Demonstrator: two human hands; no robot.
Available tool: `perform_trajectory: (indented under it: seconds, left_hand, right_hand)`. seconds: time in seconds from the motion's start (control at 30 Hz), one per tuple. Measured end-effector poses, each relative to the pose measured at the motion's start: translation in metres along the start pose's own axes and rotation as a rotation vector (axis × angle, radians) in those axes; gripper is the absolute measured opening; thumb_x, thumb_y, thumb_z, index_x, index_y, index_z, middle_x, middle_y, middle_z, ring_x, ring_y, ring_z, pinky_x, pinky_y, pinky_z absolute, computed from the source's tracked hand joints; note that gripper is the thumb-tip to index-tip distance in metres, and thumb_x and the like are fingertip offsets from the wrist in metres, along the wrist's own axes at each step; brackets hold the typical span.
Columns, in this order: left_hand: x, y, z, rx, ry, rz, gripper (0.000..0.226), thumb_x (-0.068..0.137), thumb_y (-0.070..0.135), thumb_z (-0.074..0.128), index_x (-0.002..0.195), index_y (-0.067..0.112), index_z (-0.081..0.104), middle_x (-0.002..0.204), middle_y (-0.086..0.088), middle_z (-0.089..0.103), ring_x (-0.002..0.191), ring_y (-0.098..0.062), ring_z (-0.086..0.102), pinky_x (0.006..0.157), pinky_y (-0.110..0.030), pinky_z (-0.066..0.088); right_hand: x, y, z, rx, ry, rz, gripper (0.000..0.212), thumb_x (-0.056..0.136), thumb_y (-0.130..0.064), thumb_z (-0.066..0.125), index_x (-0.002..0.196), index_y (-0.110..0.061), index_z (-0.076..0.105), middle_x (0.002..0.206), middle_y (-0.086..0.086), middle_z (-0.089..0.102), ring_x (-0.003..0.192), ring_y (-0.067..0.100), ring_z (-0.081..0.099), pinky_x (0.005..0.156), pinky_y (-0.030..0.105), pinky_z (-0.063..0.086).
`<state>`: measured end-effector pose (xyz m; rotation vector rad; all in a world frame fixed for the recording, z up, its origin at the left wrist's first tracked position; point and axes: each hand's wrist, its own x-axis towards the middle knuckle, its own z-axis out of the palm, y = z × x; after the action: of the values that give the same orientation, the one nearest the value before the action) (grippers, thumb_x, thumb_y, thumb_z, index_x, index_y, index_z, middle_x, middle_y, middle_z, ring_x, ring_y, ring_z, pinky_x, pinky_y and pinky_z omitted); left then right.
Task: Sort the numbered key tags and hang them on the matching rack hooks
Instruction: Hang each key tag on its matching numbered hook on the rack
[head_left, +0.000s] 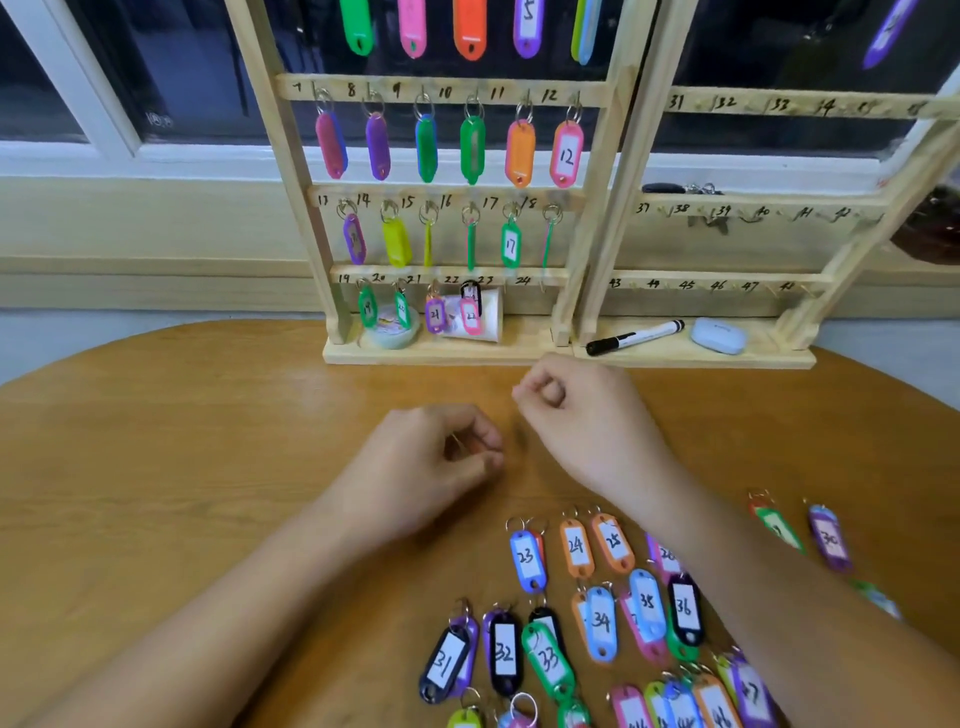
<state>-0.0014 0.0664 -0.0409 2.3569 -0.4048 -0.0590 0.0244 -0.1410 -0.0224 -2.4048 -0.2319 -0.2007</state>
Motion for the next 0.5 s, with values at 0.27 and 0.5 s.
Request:
perform_trajectory:
  seconds: [0.27, 0.5]
  left_hand:
    - [-0.024, 0.016, 0.025, 0.048, -0.119, 0.077, 0.032, 0.086, 0.052, 0.084, 0.112, 0.035, 0.075, 0.099, 0.017, 0.068, 0.094, 0.003, 0.062, 0.076, -0.009, 0.043]
    - [-0.026, 0.029, 0.035, 0.077, -0.090, 0.052, 0.019, 0.082, 0.040, 0.090, 0.095, 0.036, 0.076, 0.091, 0.016, 0.065, 0.089, 0.003, 0.060, 0.073, -0.007, 0.040]
  right_hand:
    - [-0.075, 0.024, -0.010, -0.031, -0.098, -0.046, 0.013, 0.095, -0.027, 0.073, 0.083, -0.031, 0.070, 0.082, -0.014, 0.057, 0.083, 0.006, 0.057, 0.065, 0.016, 0.041]
    - [-0.079, 0.029, -0.002, -0.151, -0.104, -0.175, 0.007, 0.100, -0.028, 0.065, 0.102, -0.033, 0.069, 0.095, -0.019, 0.049, 0.101, 0.007, 0.052, 0.092, 0.034, 0.046]
